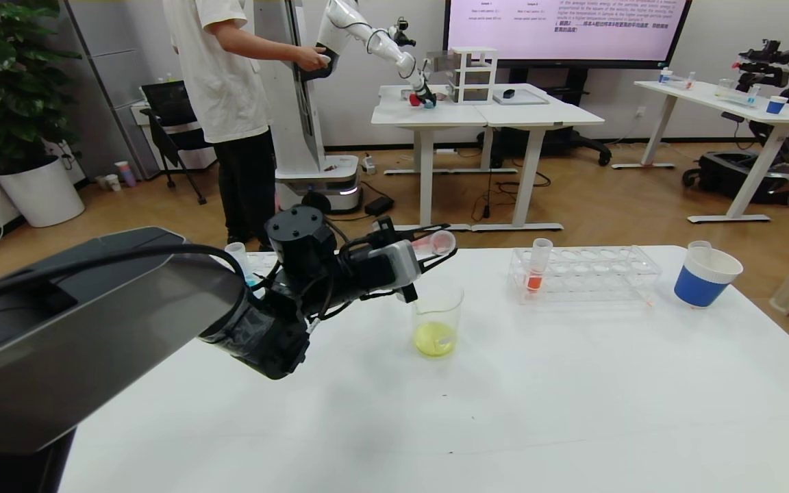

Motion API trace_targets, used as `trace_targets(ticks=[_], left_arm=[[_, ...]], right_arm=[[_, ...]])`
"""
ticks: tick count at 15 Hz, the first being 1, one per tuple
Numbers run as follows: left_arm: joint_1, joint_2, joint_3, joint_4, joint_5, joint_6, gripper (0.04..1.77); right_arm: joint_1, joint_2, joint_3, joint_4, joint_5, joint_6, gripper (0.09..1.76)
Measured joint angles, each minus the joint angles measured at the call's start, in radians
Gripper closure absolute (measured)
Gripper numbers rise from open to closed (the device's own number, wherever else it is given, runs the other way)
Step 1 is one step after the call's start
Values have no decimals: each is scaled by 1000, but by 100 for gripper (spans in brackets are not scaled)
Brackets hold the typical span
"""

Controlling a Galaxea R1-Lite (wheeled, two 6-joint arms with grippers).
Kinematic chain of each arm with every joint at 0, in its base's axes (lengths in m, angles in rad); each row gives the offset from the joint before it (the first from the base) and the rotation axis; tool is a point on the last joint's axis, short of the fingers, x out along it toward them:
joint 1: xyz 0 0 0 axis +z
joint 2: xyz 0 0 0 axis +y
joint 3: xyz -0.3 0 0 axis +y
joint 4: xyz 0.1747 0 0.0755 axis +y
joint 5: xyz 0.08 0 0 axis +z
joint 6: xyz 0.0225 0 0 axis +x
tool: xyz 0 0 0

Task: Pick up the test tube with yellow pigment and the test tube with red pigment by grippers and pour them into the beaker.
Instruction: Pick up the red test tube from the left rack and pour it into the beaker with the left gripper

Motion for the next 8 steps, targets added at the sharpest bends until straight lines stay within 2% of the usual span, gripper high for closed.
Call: trace_targets(ticks=[6,8], left_arm=[[34,27,-60,13,-119,209,131],[48,40,-64,21,-142,276,131]], right_arm=[[0,0,0,0,0,0,11],[0,0,0,0,0,0,11]])
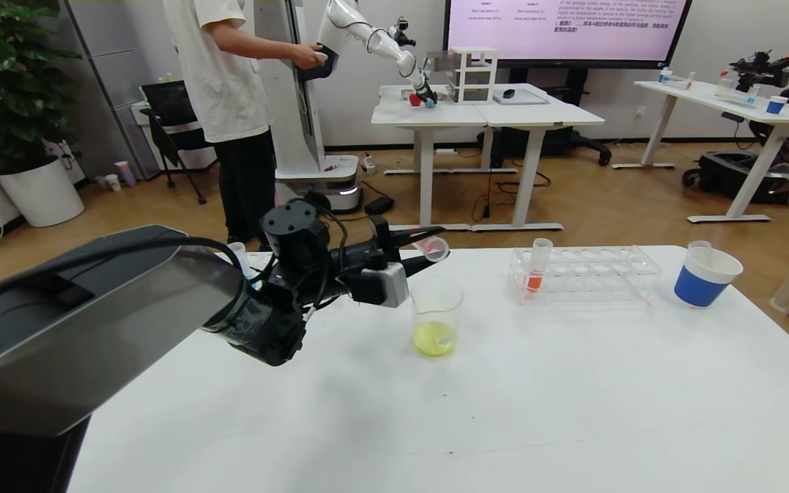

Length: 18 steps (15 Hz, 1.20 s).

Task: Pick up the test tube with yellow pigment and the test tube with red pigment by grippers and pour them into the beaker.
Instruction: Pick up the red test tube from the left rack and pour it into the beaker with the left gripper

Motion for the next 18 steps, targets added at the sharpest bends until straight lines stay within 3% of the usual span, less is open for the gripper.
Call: trace_targets(ticks=[7,18], left_arm=[[13,33,-52,64,-42,191,131],[42,94,-137,74,-32,303,131]], right_arm=[[0,0,0,0,0,0,11],[0,0,0,-1,0,0,11]])
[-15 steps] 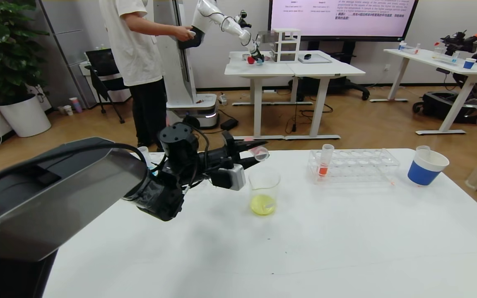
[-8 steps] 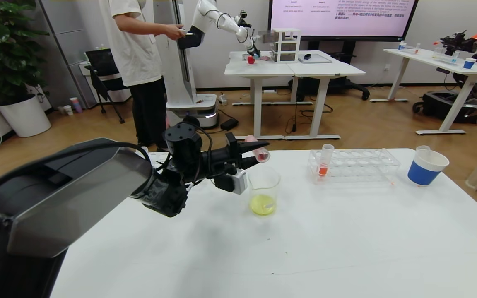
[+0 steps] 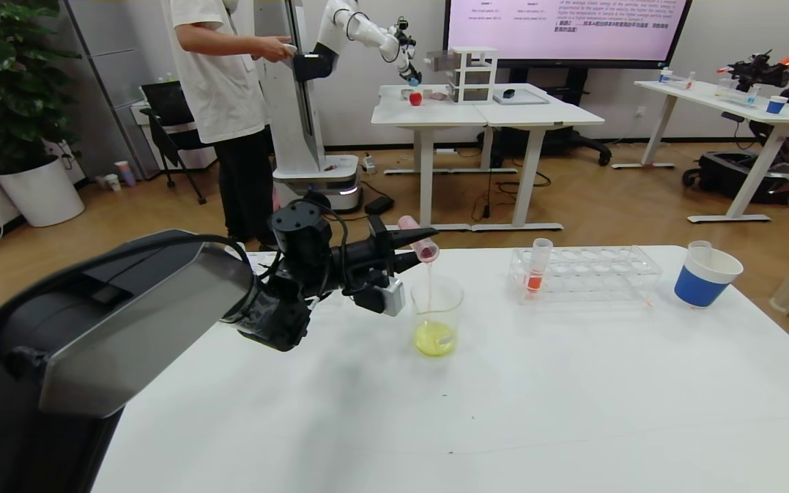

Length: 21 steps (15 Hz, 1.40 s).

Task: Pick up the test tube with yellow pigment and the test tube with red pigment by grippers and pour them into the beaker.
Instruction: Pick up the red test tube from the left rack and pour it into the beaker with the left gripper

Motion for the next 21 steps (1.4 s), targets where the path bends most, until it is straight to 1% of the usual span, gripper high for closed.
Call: trace_targets(ticks=[5,9,11,15,19,21], left_arm=[[2,19,-14,-5,0,66,131],[1,28,-34,-3,0,144,131],[0,34,-55,-4,-2,198,131],[1,40,-64,-9,-3,307,131],[7,44,-61,-9,-4,357,131],[9,46,-59,-9,-3,363,131]], right_arm=[[0,0,0,0,0,0,11],[0,0,0,0,0,0,11],[0,0,0,0,0,0,11],[0,0,0,0,0,0,11],[0,0,0,0,0,0,11],[0,0,0,0,0,0,11]])
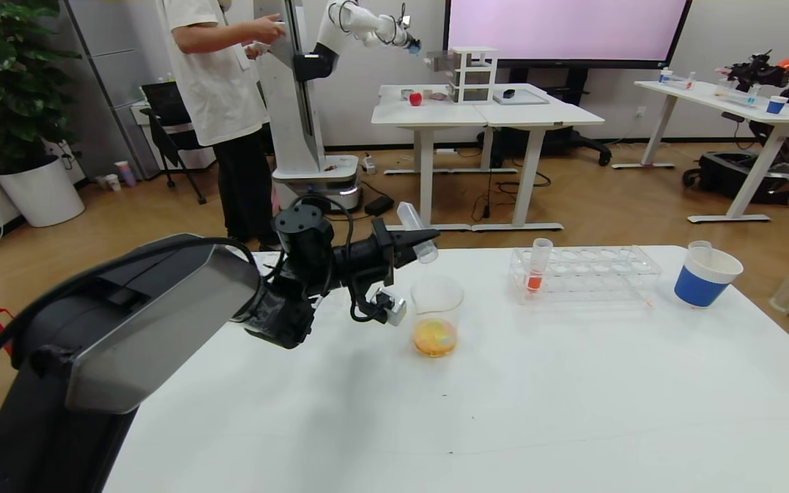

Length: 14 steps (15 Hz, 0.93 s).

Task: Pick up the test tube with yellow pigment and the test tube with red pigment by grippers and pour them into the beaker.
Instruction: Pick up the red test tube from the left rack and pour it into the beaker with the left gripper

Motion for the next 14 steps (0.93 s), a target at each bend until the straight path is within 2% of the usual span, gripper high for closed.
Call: trace_targets(ticks=[2,3,5,6,7,9,10,11,14], left_arm=[[-3,-2,5,2,3,-49,131],[-7,-8,6,1,10,-119,131],[-13,-26,9,-24,79,-301,131],[-14,-37,15,-47,137,-434,131],[-19,-48,21,-76,224,-570,131],[-39,-75,32,-112,452,-835,131],[-50,-91,37,-113,534,-942,131],[-60,-108,43,-106,614,-1028,131],[-74,-151,77,-73,903,-1259,131]], right_arm=[[0,0,0,0,0,0,11],[0,0,0,0,0,0,11],[1,0,0,0,0,0,11],[0,0,0,0,0,0,11],[0,0,0,0,0,0,11],[0,0,0,0,0,0,11],[0,0,0,0,0,0,11],[0,0,0,0,0,0,11],[0,0,0,0,0,0,11]])
